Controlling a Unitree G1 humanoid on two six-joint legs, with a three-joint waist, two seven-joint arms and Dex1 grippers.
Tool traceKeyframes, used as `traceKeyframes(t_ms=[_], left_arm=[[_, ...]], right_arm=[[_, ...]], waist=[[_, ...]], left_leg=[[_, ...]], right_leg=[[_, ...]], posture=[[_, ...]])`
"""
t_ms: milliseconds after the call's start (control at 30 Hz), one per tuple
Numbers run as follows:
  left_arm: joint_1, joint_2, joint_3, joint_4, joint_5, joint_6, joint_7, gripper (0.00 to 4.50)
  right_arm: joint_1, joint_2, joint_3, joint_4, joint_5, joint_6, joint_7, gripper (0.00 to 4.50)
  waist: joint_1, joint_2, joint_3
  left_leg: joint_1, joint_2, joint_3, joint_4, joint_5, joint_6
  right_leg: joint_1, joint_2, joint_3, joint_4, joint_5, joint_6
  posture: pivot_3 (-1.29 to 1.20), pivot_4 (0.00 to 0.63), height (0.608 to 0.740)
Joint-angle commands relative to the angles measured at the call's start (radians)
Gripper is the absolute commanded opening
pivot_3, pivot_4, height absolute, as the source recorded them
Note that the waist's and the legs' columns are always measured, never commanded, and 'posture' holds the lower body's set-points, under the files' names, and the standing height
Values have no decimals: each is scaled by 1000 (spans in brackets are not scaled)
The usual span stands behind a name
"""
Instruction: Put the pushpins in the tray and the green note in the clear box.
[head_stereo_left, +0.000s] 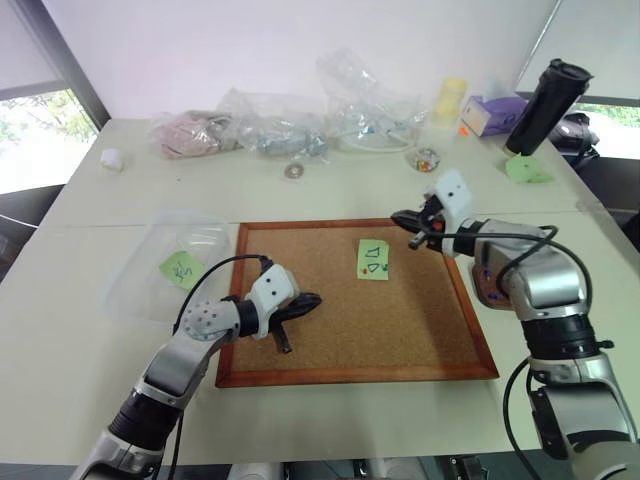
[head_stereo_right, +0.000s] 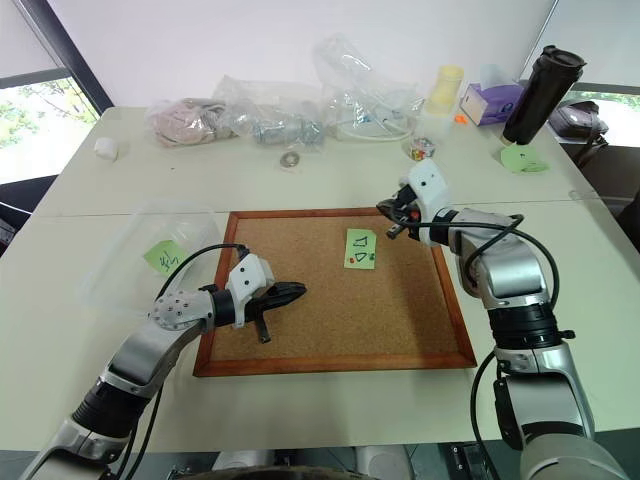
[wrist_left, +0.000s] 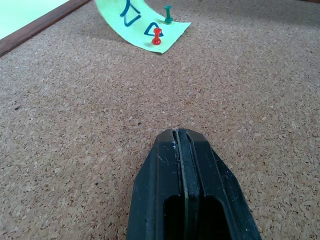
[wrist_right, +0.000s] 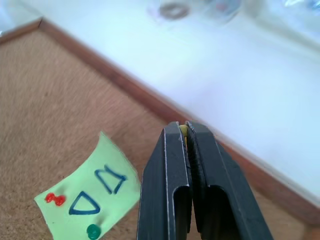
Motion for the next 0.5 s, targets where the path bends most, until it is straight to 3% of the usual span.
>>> traceKeyframes(t_ms=[33,267,500], left_arm=[[39,11,-43,52,22,40,-27,0],[26,0,-51,83,25,23,-44,0],[14,-3,-56,100,28,11,-63,0]], right_arm=[[22,-33,-70,-110,46,55,-15,52],[301,-188,-399,-259,97,170,-55,52],[485,-213,-481,-234,86,143,-62,52]], waist=[[0,0,0],[25,0,0],[24,8,-6]], left_leg=[[0,0,0,0,0,0],[-1,0,1,0,-1,1],[4,0,1,-2,-1,2]], right_leg=[[0,0,0,0,0,0],[0,0,0,-2,0,0],[6,2,2,-6,0,0]], posture=[[0,150,740],[0,150,740],[0,150,740]])
